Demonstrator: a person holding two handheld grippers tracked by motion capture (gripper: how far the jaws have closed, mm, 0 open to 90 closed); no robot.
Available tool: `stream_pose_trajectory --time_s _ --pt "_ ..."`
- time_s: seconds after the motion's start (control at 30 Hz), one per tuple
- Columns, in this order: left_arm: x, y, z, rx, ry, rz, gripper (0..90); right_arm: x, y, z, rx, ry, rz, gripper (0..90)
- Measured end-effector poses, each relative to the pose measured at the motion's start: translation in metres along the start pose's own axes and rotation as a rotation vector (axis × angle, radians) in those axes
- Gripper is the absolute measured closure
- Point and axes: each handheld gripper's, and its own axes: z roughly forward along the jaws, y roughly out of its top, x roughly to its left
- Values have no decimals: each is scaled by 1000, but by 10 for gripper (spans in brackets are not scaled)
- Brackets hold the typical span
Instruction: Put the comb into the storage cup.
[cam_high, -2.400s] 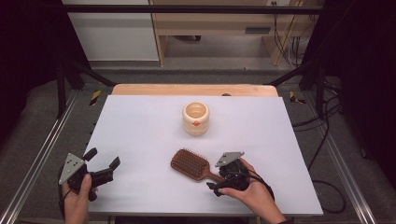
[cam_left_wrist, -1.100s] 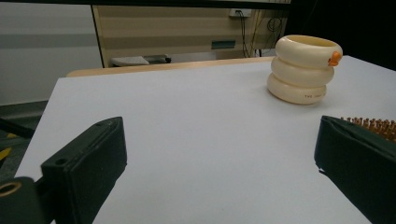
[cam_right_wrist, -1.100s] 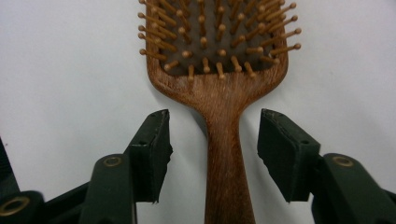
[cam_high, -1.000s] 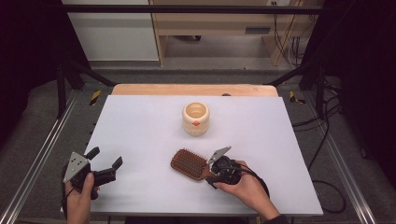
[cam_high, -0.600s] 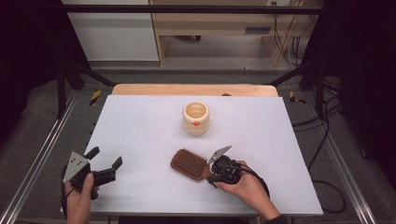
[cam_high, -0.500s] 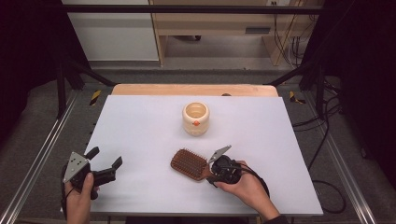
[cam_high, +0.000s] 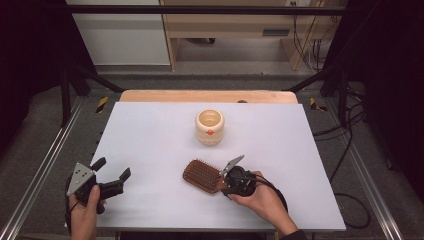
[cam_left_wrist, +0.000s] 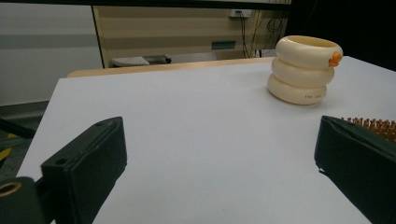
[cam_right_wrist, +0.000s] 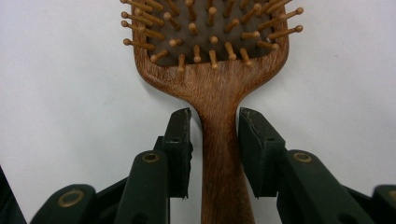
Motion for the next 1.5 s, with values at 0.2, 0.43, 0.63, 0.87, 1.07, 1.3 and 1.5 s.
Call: stream_pose_trajectory --time_s 0.2,0.43,0.63,0.87,1.07,1.3,1.5 --pt "-1 0 -1 0 3 3 25 2 7 3 44 -12 -22 663" --pt "-2 1 0 2 -1 9 26 6 9 4 74 -35 -28 681" --pt "-1 -1 -1 4 1 -4 26 6 12 4 99 -24 -24 725" --pt "-3 2 -5 -11 0 -4 26 8 10 3 82 -39 -35 729" --pt "-4 3 -4 -10 -9 0 25 8 6 1 43 -30 -36 729" --pt "-5 3 -4 -17 -23 -25 27 3 4 -12 -73 -49 -17 729" --pt "-8 4 -6 -24 -33 -29 27 1 1 -21 -199 -88 -32 729"
